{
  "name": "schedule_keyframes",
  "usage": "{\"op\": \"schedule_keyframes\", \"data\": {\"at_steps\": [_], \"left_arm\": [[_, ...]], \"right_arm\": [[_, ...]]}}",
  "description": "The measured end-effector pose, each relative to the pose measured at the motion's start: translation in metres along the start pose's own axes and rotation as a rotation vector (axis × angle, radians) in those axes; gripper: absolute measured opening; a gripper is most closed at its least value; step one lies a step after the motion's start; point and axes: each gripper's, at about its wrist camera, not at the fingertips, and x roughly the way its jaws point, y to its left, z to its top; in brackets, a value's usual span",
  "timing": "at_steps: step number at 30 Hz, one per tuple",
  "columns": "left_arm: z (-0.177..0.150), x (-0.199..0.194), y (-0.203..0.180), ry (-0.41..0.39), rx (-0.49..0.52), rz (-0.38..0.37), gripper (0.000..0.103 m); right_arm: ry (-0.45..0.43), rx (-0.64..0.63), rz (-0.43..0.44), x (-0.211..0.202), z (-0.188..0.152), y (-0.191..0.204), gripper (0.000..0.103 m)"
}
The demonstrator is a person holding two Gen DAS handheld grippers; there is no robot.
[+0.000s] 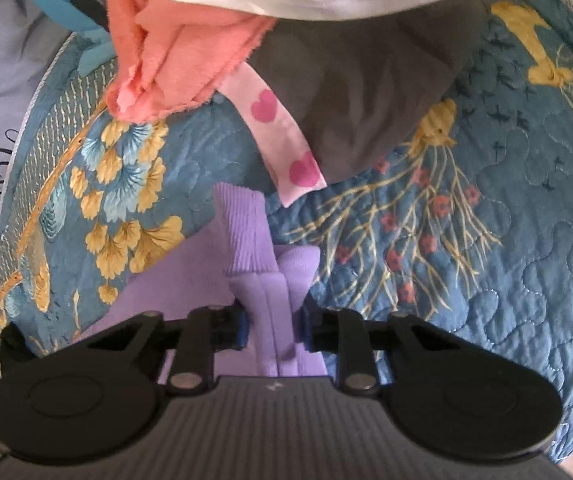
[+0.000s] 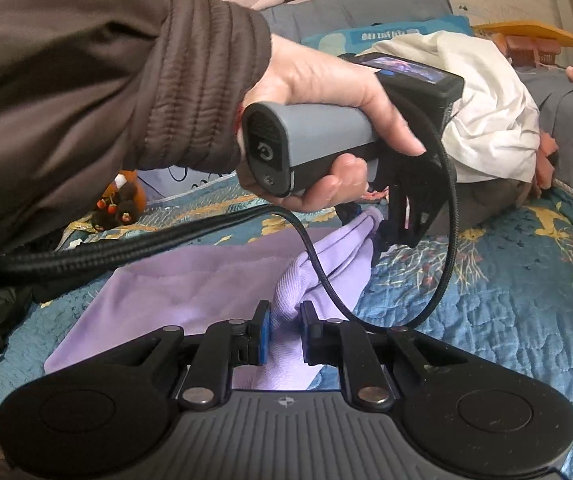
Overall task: Fold clothes
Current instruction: 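Hold the ribbing with both grippers and lift it toward the other gripper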
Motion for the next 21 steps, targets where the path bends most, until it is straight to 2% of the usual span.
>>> {"op": "schedule_keyframes", "data": {"at_steps": [8, 13, 21], "left_arm": [[-0.019, -0.020, 0.029, -0.091, -0.087, -0.091, 0.020], [-0.033, -0.038, 0.051, -0.144, -0.121, -0.122, 0.019], [-0.067, -0.057, 0.112, -0.206, -0.211, -0.149, 0.017]], "right_arm": [[-0.005, -0.025, 0.004, -0.006, -0.001, 0.005, 0.015], [-0.018, -0.059, 0.017, -0.011, 0.003, 0.016, 0.015], [-0.044, -0.160, 0.050, -0.014, 0.012, 0.052, 0.015]]}}
